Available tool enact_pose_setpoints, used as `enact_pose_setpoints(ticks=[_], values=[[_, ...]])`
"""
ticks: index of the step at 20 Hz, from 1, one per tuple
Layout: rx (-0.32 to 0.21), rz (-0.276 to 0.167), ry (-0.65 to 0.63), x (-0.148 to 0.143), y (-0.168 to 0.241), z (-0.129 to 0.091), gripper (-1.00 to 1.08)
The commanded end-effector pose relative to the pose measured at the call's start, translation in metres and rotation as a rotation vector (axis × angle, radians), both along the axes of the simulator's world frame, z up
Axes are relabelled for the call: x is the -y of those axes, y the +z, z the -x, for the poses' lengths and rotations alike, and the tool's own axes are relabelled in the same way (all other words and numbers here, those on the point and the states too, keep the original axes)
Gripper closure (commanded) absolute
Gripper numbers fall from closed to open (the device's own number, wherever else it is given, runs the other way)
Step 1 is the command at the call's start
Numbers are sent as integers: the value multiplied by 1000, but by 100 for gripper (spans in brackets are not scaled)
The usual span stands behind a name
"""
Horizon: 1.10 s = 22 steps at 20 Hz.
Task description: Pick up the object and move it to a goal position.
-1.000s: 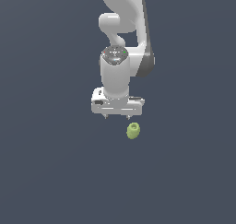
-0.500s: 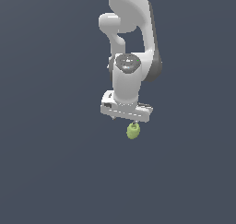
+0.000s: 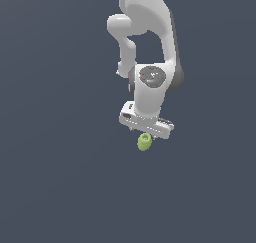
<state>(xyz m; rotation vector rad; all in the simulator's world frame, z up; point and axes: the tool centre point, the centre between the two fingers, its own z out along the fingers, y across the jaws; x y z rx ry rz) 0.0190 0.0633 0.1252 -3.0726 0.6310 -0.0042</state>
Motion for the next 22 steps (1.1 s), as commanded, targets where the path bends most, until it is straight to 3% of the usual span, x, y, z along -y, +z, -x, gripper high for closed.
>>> enact_pose_setpoints(ticks=[1, 14, 22], values=[[-1, 2, -31, -6, -3, 0, -92], [-4, 4, -77, -16, -11, -1, -92], [-4, 4, -80, -15, -46, 1, -92]])
